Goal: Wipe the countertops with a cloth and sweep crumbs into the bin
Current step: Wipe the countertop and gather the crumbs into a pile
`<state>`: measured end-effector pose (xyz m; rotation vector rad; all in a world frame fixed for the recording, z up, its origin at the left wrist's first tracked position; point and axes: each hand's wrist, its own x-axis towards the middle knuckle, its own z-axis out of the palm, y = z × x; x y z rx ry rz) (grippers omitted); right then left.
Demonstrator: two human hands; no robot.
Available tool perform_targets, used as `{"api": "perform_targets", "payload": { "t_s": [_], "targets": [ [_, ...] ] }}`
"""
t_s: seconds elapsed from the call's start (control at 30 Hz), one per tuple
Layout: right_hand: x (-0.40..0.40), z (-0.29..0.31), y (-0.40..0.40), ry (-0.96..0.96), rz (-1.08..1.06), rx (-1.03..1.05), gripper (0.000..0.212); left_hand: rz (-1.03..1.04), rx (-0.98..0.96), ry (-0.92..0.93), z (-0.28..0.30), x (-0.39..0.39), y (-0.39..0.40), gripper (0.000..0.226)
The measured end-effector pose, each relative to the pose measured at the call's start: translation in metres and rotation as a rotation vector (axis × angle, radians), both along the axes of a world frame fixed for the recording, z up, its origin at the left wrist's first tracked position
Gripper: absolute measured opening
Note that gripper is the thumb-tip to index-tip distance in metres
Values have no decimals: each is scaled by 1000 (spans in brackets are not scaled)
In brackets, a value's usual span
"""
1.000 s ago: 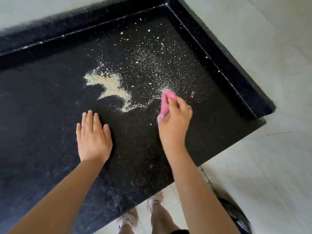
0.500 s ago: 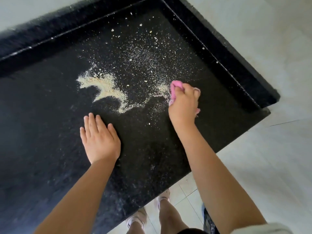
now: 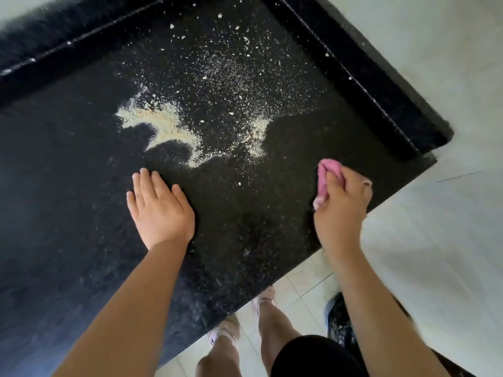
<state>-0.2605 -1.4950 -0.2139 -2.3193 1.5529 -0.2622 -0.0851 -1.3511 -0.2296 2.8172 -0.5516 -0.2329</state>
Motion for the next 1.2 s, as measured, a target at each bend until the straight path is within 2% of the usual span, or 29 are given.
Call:
{"api": "perform_targets", "payload": {
  "t_s": [0.2, 0.33, 0.4, 0.47, 0.53, 0.67, 0.73, 0.8, 0.87, 1.0, 1.1, 1.2],
  "targets": [
    [51, -8, 77, -331, 48, -46, 63, 4, -5, -2, 0, 0, 0, 46],
    [98, 1, 63, -674, 63, -2, 45, 7, -7, -7, 0, 0, 1, 46],
    [102, 13, 43, -764, 53, -29, 52, 1, -4, -1, 0, -1, -1, 46],
    [89, 24, 19, -750, 77, -131, 52, 4, 2, 4, 1, 0, -1, 47],
    [63, 26, 1, -648, 171, -210, 46, 2, 16, 10, 2, 0, -1, 48],
    [15, 5, 10, -445, 618, -177, 35, -1, 35, 17, 3, 1, 0, 49],
    [3, -9, 25, -296, 842, -164, 42, -3, 40, 17, 2, 2, 0, 49],
    [8, -15, 25, -208, 915, -132, 49, -11, 56, 17, 3, 2, 0, 49],
    [29, -16, 13, -206, 924, -79, 41, -12, 71, 22, 3, 2, 1, 50],
    [70, -3, -12, -257, 914, -154, 24, -16, 80, 50, 5, 3, 3, 50],
    [57, 17, 3, -373, 1167, -219, 25, -25, 74, 43, 4, 3, 4, 49],
    [17, 12, 27, -270, 1526, -191, 29, -31, 67, 42, 3, 4, 5, 50]
  ]
}}
